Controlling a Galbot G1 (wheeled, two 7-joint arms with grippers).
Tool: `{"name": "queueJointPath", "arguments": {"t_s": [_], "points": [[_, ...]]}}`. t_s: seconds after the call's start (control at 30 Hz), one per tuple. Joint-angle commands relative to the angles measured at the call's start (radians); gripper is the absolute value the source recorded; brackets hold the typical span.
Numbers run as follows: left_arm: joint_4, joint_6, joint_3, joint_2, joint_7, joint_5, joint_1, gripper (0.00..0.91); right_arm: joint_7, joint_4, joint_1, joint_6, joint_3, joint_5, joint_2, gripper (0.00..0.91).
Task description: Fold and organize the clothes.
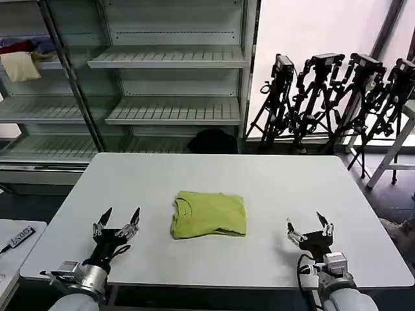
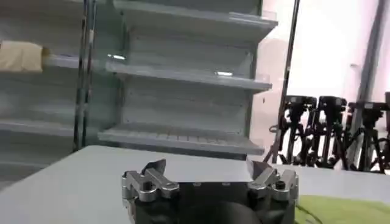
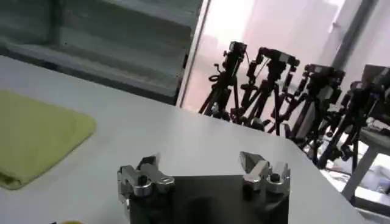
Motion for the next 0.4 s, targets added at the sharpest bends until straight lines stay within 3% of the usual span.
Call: {"name": "queueJointPath", "arguments": {"t_s": [0.03, 0.4], "points": [[-0.015, 0.006, -0.043, 0.016, 0.0, -0.019, 0.0, 0.907, -0.003, 0.069, -0.078, 0.021, 0.004, 0.077, -0.007, 0.907], [0.006, 0.013, -0.084, 0.038, -0.001, -0.039, -0.019, 0.907, 0.003, 0.027, -0.041, 0.032, -0.009, 0.078, -0.017, 0.907]]}}
